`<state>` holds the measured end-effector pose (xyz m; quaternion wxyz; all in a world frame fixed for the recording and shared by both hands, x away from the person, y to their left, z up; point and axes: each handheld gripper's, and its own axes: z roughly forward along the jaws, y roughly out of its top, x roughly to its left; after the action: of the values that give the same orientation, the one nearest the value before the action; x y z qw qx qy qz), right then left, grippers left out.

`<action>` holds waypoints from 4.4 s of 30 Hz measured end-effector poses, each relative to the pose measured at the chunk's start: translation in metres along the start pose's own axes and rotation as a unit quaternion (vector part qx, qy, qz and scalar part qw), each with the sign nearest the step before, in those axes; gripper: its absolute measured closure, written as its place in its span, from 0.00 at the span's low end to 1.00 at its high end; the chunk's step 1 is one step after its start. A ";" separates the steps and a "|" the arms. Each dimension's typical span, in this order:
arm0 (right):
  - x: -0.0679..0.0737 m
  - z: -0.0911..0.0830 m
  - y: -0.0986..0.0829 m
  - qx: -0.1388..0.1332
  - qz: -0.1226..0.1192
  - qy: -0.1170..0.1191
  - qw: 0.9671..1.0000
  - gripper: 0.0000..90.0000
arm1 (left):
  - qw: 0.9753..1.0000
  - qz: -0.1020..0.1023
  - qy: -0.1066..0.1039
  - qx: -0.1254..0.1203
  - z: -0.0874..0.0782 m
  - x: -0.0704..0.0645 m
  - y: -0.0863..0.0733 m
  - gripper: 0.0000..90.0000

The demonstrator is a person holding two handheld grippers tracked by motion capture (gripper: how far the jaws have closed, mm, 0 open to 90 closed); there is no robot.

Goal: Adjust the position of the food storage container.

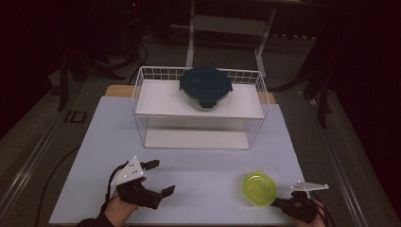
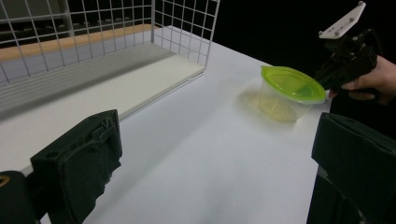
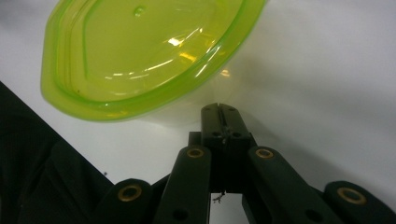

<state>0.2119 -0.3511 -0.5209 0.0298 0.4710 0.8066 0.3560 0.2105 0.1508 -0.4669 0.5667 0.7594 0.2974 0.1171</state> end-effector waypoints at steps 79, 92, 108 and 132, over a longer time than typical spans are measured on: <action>0.061 0.090 0.089 0.043 -0.078 0.048 0.995 1.00 | 1.000 0.002 0.007 -0.003 -0.003 0.004 0.000 0.01; 0.080 0.107 0.099 0.054 -0.102 0.063 0.991 1.00 | 1.000 0.004 0.008 -0.004 -0.004 0.004 0.001 0.01; 0.079 0.115 0.112 0.049 -0.095 0.056 0.993 1.00 | 1.000 0.004 0.008 -0.005 -0.004 0.005 0.000 0.01; 0.100 0.129 0.119 0.054 -0.114 0.072 0.989 1.00 | 1.000 0.006 0.008 -0.005 -0.005 0.004 0.001 0.01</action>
<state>0.2935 -0.1660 -0.5169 -0.0132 0.3502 0.8730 0.3391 0.2116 0.1569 -0.4651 0.5673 0.7576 0.2965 0.1277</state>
